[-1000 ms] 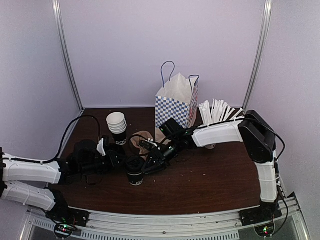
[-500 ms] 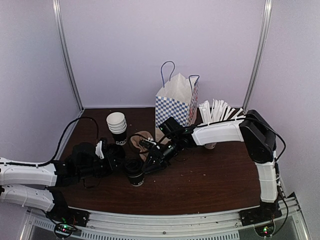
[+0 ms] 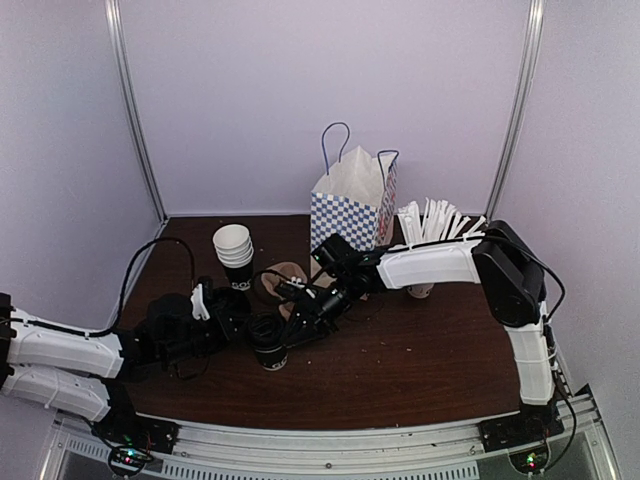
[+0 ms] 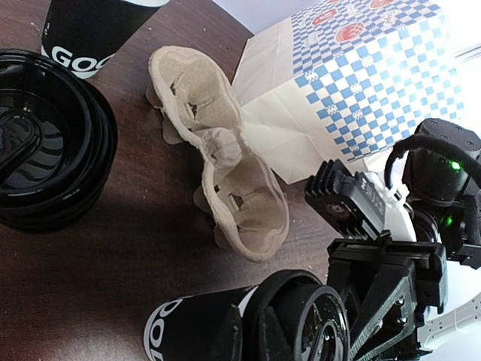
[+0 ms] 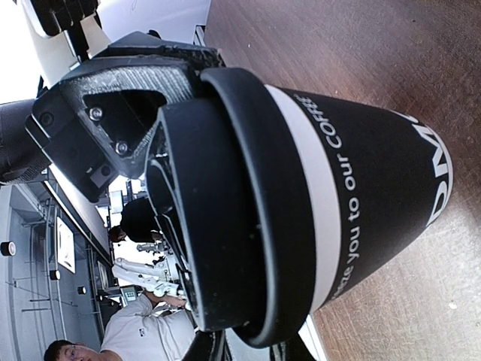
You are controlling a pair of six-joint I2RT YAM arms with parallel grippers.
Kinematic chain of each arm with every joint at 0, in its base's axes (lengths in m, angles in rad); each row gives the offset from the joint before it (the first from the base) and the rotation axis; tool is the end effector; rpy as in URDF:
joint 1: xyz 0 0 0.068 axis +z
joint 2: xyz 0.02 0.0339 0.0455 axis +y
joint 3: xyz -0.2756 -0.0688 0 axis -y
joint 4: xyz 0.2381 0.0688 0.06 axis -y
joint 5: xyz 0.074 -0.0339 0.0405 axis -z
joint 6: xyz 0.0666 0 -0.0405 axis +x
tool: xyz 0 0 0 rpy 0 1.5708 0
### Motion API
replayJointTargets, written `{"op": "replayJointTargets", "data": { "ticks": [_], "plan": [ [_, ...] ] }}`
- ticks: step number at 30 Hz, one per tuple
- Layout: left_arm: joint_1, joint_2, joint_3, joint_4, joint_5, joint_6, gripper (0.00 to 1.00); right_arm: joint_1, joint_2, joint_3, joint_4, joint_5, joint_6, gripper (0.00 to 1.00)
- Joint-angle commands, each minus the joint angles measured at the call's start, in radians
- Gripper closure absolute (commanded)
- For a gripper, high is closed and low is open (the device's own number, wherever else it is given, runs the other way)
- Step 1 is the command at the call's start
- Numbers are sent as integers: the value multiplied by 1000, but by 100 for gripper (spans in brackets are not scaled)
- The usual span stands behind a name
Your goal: Pack the takeout coffee
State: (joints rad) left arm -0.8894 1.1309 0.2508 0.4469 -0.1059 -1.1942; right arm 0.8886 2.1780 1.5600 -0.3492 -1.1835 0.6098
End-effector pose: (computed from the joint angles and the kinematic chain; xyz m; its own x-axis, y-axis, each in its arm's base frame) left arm 0.1490 -0.1725 0.1587 -0.7593 -0.5318 -0.3750 0.0159 0.5609 -0.8277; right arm 0.2436 0.3978 0.1691 -0.7832 -0.6211 -0.0287 -0.2147 0.2268 0.9500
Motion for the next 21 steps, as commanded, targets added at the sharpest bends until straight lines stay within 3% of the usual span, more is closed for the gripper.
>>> {"op": "replayJointTargets", "data": {
  "ticks": [1,5,8,17,21],
  "plan": [
    [-74,44,-99,-678,137,25,100,29,131,-39,-43,420,-49,82],
    [-71,-130,68,-855,-1,194,99,36,65,-6,-20,367,-141,79],
    [-41,-161,189,-902,-28,284,97,36,20,3,-7,328,-189,77],
    [-26,-160,301,-861,-24,327,94,36,5,58,-23,257,-232,75],
    [3,-189,332,-809,-36,342,83,36,11,70,-13,232,-219,75]
  ]
}}
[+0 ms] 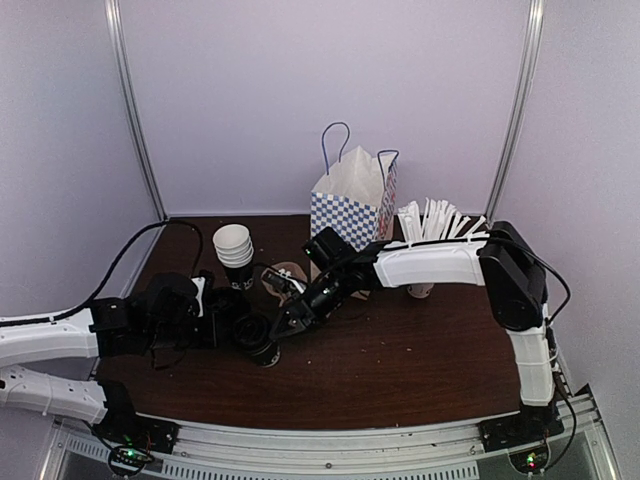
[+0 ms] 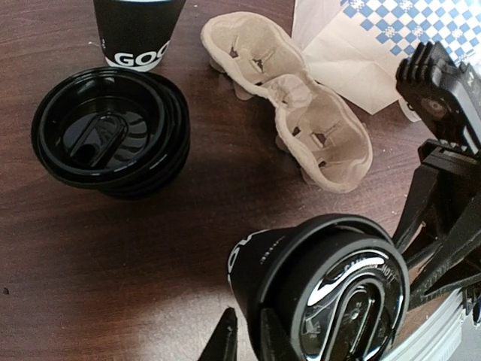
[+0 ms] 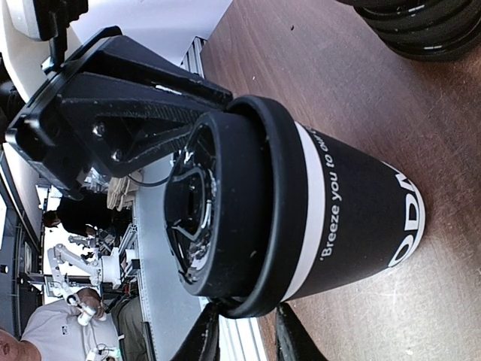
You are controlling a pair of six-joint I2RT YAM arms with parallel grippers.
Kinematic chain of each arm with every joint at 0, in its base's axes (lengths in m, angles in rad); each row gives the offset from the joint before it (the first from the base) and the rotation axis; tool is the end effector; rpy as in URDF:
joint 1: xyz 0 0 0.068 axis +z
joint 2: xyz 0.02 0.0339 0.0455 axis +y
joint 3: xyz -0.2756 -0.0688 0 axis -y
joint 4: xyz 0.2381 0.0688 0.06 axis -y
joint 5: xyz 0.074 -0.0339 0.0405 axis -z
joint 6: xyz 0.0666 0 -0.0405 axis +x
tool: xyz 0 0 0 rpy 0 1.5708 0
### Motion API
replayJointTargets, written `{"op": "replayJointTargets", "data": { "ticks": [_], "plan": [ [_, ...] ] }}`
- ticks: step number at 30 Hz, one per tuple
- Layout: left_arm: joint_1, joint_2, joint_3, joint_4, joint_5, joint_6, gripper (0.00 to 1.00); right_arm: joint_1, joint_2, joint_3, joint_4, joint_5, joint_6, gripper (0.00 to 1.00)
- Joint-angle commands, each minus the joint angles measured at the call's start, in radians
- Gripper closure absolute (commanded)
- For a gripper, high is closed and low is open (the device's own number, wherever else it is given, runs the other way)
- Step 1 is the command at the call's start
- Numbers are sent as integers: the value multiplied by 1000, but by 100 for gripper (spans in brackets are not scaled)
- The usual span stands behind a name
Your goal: Pack the takeout coffee
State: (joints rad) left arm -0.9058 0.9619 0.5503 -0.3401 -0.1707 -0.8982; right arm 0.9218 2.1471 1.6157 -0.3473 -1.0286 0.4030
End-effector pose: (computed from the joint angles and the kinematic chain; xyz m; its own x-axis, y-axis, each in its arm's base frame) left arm 0.1364 -0.1556 0.2039 -0.8092 -0.2172 -0.5459 0.1058 0.8600 -0.4992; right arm 0.2416 0.4129 0.1922 -0.7188 -0.6127 -0.3284 -0.4996 0.1268 0.8569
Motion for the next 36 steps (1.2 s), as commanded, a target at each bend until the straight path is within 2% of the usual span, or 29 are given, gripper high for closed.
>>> {"op": "replayJointTargets", "data": {
  "ticks": [1,4,9,27,31,36],
  "plan": [
    [27,-21,44,-10,28,51,80,2,41,14,-14,75,-12,75],
    [47,2,95,22,49,80,72,-3,30,7,-10,69,-10,74],
    [51,67,175,18,87,116,66,-13,18,-6,1,62,-13,74],
    [65,29,166,-87,68,70,64,-15,35,31,22,31,4,73],
    [67,53,164,-70,61,60,57,-15,15,27,5,30,-10,73],
    [67,144,204,-45,104,73,49,-15,-66,14,-91,85,-133,72]
  ]
}}
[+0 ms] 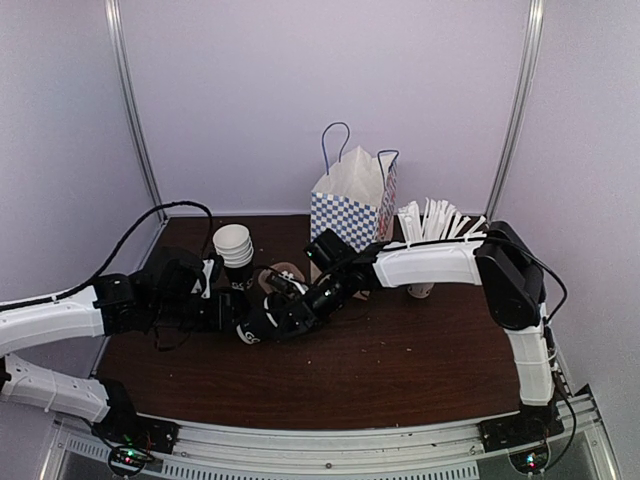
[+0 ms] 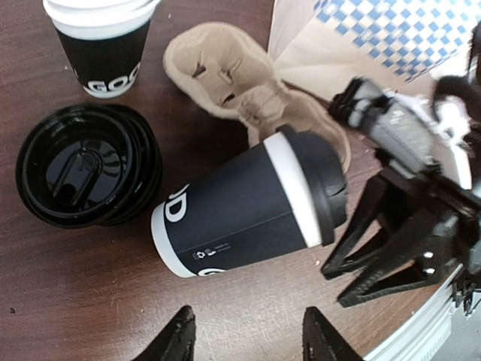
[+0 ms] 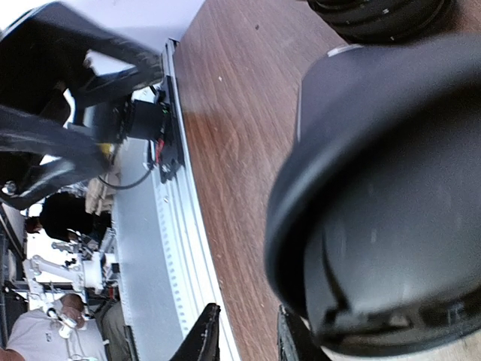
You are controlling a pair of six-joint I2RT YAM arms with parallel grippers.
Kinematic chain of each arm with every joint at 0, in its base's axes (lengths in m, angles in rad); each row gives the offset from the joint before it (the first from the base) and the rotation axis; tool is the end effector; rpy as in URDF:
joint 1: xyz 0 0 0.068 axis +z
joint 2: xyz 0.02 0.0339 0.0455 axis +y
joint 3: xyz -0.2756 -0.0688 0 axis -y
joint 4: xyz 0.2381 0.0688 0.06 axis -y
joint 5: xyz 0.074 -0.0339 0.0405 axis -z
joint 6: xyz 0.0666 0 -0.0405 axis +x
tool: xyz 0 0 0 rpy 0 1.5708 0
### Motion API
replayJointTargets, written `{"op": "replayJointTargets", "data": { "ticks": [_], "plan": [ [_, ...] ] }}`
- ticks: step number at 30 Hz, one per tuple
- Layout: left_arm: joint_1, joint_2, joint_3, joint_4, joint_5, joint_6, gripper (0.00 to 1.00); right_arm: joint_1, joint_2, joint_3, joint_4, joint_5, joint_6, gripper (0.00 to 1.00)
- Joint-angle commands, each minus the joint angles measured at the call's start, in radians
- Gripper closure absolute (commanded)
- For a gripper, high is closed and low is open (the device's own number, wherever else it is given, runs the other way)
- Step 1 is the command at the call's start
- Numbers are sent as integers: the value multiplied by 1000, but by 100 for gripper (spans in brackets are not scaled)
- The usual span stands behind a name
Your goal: Pack the takeout coffee
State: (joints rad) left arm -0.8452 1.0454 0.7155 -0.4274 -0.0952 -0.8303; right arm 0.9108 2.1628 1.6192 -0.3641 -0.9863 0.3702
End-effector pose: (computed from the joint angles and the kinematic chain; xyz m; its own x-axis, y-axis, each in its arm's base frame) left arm 0.1563 -0.1667 0.2352 -0.8234 -0.1790 -0.5385 0.1350 0.8599 -0.4923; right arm 0.2484 0.4107 0.1831 -0.7220 -0.6047 -0.3361 -0.5250 0.1626 0.8354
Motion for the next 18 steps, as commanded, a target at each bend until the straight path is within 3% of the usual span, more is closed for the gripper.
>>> {"op": "replayJointTargets", "data": {
  "ticks": [1,8,18],
  "plan": [
    [6,82,47,54,45,7,47,-4,-98,6,-89,63,-124,73],
    [0,173,83,144,52,-21,40,-5,-108,11,-118,89,-160,72],
    [-6,267,182,127,-30,-30,40,-10,-136,-18,-119,101,-173,72]
  ]
}}
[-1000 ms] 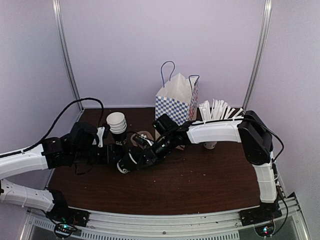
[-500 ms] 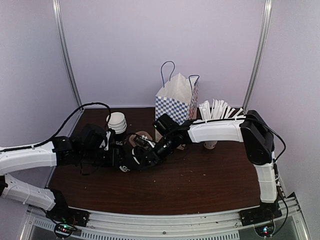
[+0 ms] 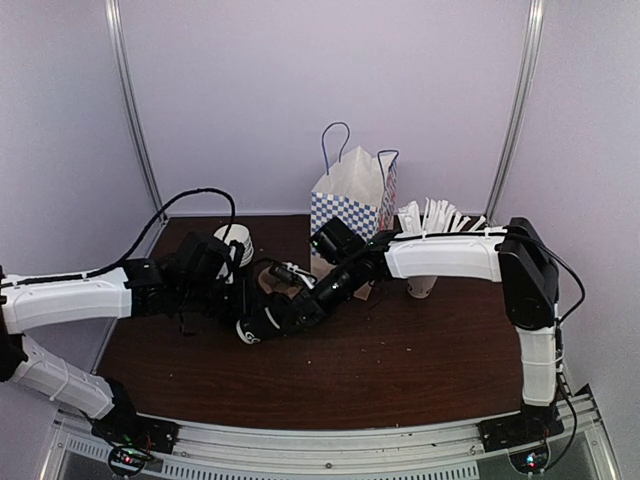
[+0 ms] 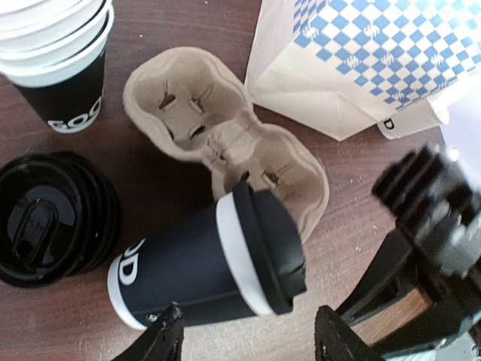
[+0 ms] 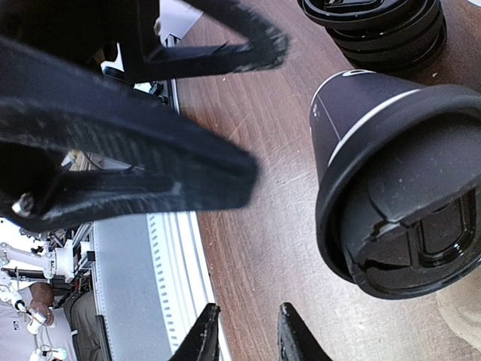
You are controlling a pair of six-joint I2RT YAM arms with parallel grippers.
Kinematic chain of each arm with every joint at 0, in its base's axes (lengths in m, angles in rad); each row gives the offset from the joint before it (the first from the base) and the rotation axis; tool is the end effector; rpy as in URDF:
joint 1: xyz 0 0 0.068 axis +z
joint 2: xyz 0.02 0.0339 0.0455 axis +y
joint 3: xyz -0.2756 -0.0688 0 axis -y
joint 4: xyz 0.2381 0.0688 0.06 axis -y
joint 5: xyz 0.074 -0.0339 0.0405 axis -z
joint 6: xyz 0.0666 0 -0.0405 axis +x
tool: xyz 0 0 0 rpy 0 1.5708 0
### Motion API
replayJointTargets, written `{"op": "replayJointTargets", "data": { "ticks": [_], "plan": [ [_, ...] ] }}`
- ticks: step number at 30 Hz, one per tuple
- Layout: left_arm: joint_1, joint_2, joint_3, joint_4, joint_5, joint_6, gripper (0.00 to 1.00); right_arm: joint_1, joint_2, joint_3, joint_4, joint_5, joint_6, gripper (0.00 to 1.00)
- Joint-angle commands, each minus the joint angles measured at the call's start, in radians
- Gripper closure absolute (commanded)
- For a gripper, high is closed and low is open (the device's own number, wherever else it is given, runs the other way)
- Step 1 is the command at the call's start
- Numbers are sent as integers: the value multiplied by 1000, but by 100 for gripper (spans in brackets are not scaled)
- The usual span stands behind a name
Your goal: Pack the takeout coffee
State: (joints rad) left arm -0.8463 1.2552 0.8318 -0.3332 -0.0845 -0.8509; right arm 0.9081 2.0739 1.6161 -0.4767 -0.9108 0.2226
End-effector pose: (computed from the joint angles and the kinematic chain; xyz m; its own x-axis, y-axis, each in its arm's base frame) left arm 0.1886 -0.2046 0.2360 -0.8304 -0.1922 -0.5230 0.1231 0.8522 -0.5085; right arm 0.2423 0.3960 0.2112 -0.6531 -0.6168 -0.4393 -0.6439 0.1469 0.7509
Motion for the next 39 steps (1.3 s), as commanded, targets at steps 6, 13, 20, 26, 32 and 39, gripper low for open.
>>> {"op": "replayJointTargets", "data": {
  "ticks": [6,13,20,26,32,39],
  "plan": [
    [-5,149,154,-47,-65,-25,49,-12,-62,-22,-5,32,-29,72],
    [-4,187,178,-73,-87,-31,64,-21,-67,-36,11,26,-20,72],
    [-2,256,213,-96,-74,-27,69,-24,-69,-41,19,20,-17,72],
    [-1,240,208,-102,-82,-43,84,-26,-78,-52,26,20,-14,72],
    [0,141,151,-100,-95,-68,98,-29,-76,-55,28,23,-16,72],
    [-29,9,58,-30,-27,-26,88,-24,-89,-82,28,53,-51,71]
  ]
}}
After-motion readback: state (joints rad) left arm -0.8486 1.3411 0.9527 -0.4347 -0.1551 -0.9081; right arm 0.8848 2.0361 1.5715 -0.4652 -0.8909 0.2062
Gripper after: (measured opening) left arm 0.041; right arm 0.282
